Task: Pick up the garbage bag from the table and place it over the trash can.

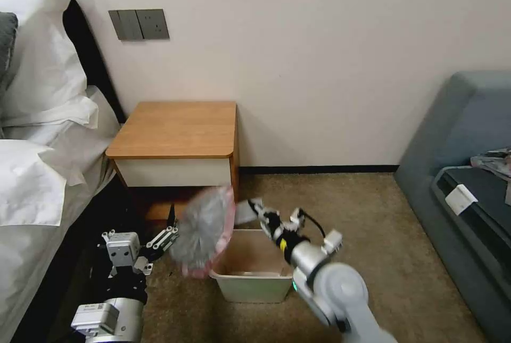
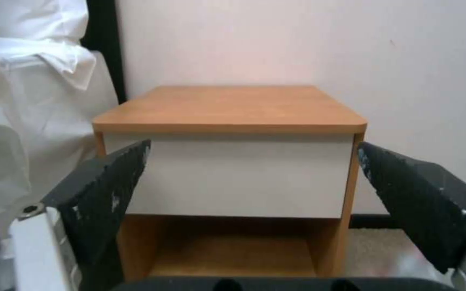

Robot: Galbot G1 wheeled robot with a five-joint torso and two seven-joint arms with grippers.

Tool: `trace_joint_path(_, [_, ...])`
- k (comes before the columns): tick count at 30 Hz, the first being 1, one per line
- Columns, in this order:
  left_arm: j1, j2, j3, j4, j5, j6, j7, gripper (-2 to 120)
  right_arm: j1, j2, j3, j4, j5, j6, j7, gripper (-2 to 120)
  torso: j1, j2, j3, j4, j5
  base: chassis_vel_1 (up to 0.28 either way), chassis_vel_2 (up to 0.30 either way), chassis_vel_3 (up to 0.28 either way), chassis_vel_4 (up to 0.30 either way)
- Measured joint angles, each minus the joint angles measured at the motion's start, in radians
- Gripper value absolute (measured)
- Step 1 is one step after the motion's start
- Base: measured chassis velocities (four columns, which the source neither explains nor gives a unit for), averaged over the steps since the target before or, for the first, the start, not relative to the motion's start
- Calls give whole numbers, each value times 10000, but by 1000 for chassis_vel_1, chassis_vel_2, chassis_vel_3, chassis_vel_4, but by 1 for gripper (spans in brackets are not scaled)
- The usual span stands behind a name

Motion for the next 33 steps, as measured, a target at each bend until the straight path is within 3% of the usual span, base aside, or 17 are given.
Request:
trace_joint_path(13, [-138,205,35,171,-175,-14,-15,100,-754,-107,496,-180,-1289,-158,-680,-1,0,0,1,1,1,0,0,0,0])
trace_joint_path(16, [-165,204,38,237,-179,-19,-15,100,-836,-122,632,-176,-1339,-244,-799,6,0,0,1,1,1,0,0,0,0])
trace_joint_path(27, [-245,105,130,473,-134,-22,-15,100,-1268,-715,1311,625,-1216,-678,-650,48,0,-1,1,0,1,0,0,0,0])
trace_joint_path(33, [-243,41,141,508,-36,-48,-15,100,-1290,-786,1220,730,-1199,-856,-667,68,0,-2,1,0,1,0,0,0,0])
